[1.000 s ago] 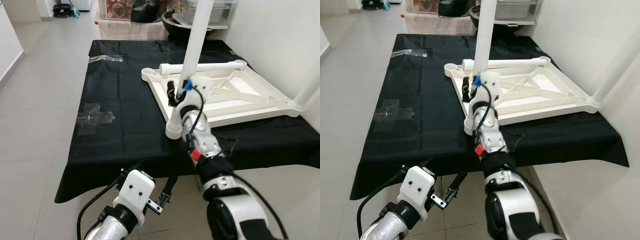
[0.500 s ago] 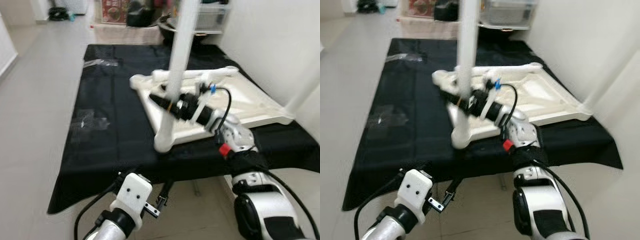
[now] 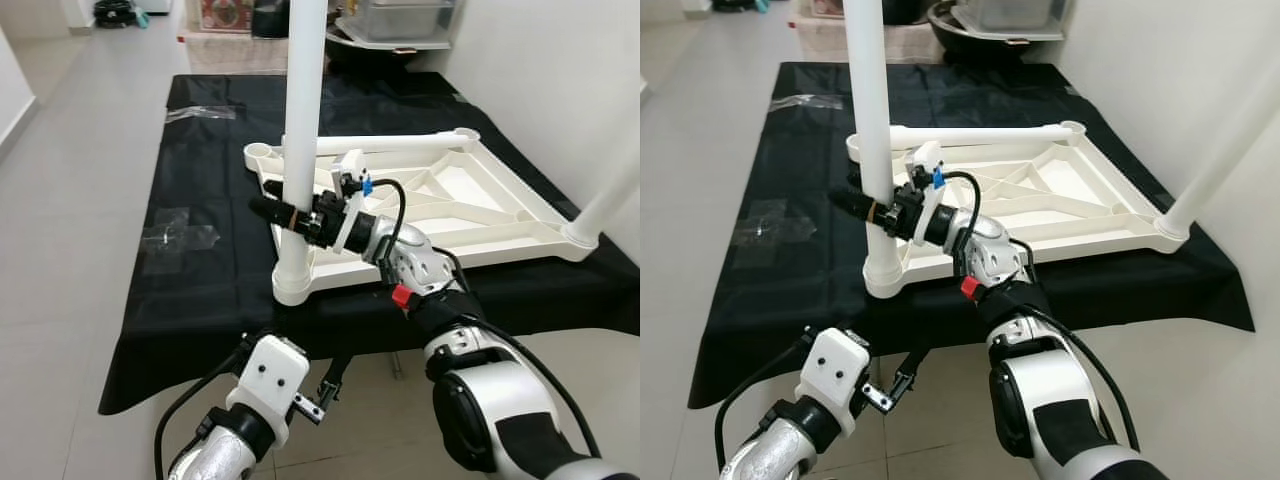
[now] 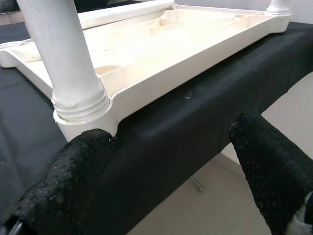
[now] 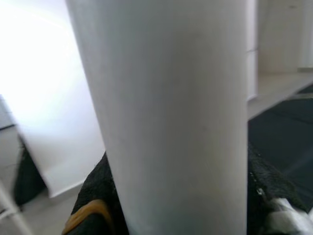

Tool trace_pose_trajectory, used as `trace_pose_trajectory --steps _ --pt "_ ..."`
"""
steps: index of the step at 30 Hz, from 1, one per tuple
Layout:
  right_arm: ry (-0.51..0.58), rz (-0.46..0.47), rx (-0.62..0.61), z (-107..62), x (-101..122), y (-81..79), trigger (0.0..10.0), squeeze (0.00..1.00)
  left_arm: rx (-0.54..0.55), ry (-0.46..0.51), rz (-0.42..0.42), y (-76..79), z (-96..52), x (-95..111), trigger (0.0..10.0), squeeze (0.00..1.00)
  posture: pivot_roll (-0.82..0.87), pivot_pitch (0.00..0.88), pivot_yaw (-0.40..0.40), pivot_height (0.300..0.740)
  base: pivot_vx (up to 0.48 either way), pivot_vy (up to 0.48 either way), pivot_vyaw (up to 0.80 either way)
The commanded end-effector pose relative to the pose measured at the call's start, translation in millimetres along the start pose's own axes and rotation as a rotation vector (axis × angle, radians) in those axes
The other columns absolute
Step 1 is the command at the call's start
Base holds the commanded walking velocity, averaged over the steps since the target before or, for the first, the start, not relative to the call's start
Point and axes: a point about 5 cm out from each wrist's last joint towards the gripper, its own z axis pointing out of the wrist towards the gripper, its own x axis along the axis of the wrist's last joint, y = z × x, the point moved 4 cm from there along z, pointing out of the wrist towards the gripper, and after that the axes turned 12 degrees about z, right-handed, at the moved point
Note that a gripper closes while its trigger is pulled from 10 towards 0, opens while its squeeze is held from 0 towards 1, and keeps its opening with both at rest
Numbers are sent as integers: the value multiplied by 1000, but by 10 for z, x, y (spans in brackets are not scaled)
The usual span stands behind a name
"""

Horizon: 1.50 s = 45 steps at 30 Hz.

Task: Building children table

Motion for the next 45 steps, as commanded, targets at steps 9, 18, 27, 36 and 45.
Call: trace_pose_trajectory --steps 9,18,27,36,45 --pt "172 -115 -1075 -685 123 840 0 0 -8 -23 -7 38 -14 -42 10000 0 144 95 -88 740 0 0 0" --pt "298 -58 -1205 -665 42 642 8980 0 -9 -23 -5 46 -18 -49 10000 0 142 83 -89 740 0 0 0" --pt "400 -138 -942 -430 370 565 10000 1000 -9 -23 -7 60 -21 -56 10000 0 140 71 -91 740 0 0 0" --pt "215 56 -370 -290 278 423 10000 0 -12 -25 -10 68 -25 -65 10000 0 143 60 -88 740 0 0 0" --pt "-117 92 255 -212 -84 -197 10000 0 -12 -24 -8 70 -24 -56 10000 0 157 68 -102 740 0 0 0"
